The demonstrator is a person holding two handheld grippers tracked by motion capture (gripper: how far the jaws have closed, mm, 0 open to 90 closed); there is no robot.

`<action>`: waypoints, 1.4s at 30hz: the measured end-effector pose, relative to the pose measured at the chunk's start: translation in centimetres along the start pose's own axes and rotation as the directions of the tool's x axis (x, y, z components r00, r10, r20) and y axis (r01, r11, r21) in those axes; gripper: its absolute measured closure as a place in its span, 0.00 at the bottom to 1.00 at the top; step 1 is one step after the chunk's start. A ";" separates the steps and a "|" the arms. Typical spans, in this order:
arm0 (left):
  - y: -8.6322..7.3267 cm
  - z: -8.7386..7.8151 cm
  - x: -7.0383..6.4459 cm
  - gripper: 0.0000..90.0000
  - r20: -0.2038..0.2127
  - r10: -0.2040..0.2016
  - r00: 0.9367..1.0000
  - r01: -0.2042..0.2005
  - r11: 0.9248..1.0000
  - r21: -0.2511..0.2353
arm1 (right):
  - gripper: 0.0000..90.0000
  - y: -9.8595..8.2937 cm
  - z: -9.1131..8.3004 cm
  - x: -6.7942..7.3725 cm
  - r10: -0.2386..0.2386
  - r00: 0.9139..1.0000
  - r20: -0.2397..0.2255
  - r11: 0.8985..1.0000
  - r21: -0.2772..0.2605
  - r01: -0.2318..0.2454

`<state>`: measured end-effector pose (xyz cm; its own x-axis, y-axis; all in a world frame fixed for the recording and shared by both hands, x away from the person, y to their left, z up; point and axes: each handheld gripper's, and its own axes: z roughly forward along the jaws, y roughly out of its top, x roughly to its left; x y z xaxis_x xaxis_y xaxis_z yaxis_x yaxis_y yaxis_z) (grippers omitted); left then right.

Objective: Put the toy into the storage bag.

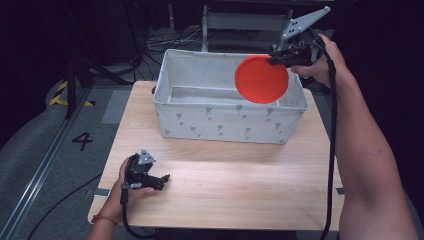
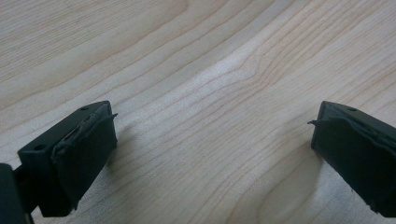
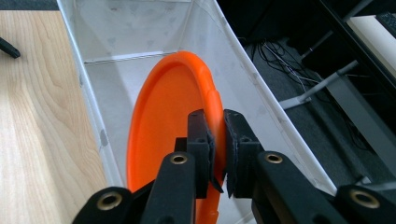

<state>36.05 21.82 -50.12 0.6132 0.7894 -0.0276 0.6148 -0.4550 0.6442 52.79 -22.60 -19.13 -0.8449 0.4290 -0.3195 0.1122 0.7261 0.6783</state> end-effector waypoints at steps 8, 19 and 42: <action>0.0 0.0 0.0 0.01 -0.002 0.002 1.000 -0.002 1.000 -0.002 | 0.91 -2.0 3.6 -0.1 -0.014 0.999 -0.052 0.998 0.060 0.017; 0.0 0.0 0.0 0.01 -0.002 0.007 1.000 -0.007 1.000 -0.001 | 0.91 -4.4 8.0 1.3 -0.059 0.983 -0.177 0.980 0.180 0.091; 0.0 0.0 0.1 0.01 -0.002 0.008 1.000 -0.008 1.000 0.001 | 0.90 -6.3 12.2 1.6 -0.006 0.953 -0.304 0.882 0.448 0.148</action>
<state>36.08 21.88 -50.10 0.6171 0.7866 -0.0203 0.6099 -0.4619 0.6439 57.09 -19.92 -31.97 -0.9645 0.2414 -0.1074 0.2080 0.9445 0.2544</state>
